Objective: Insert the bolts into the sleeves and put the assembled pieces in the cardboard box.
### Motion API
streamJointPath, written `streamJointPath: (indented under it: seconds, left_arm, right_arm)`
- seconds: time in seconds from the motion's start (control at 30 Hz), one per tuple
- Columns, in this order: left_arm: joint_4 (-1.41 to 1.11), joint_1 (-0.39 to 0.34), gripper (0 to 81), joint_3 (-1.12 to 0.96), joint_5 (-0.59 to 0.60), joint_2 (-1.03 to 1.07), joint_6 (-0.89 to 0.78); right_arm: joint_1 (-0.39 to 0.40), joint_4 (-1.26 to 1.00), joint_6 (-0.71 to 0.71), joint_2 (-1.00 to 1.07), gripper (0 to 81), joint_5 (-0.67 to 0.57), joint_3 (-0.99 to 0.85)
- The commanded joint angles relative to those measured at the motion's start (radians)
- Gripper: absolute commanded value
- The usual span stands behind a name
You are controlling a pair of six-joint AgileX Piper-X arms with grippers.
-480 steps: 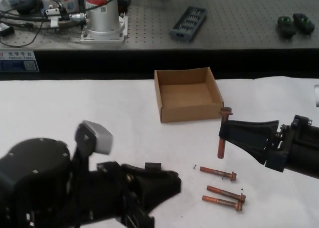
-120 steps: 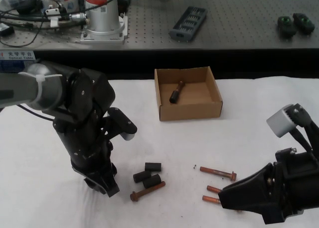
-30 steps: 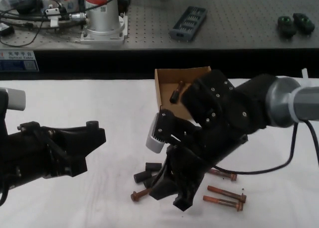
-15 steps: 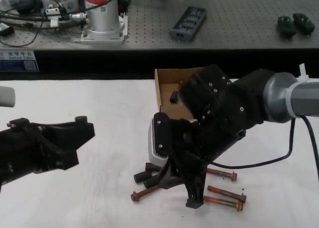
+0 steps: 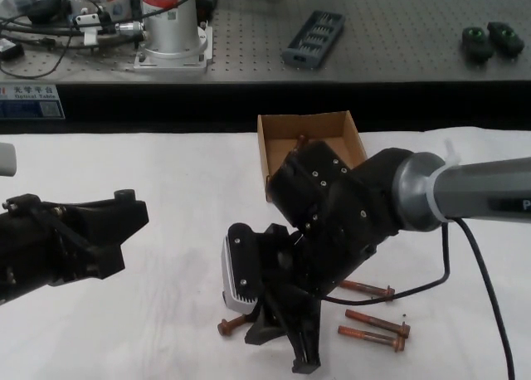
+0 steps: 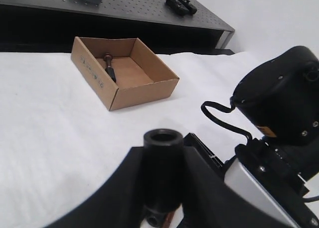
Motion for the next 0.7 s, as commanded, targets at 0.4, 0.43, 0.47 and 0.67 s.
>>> streamJointPath:
  seconds: [0.4, 0.43, 0.47, 0.67]
  left_arm:
    - [-0.022, 0.003, 11.0, -0.002, -0.013, -0.016, 0.008]
    - [-0.022, 0.003, 11.0, -0.002, -0.013, -0.016, 0.008]
    - [-0.022, 0.003, 11.0, -0.002, -0.013, -0.016, 0.008]
    - [-0.022, 0.003, 11.0, -0.002, -0.013, -0.016, 0.012]
  right_arm:
    - [0.001, 0.004, -0.024, 0.038, 21.4, -0.001, -0.08]
    - [0.001, 0.006, -0.031, 0.039, 21.4, -0.001, -0.083]
    - [0.001, 0.005, -0.034, 0.038, 21.4, -0.001, -0.082]
    - [0.001, 0.016, -0.033, 0.04, 21.4, -0.001, -0.082]
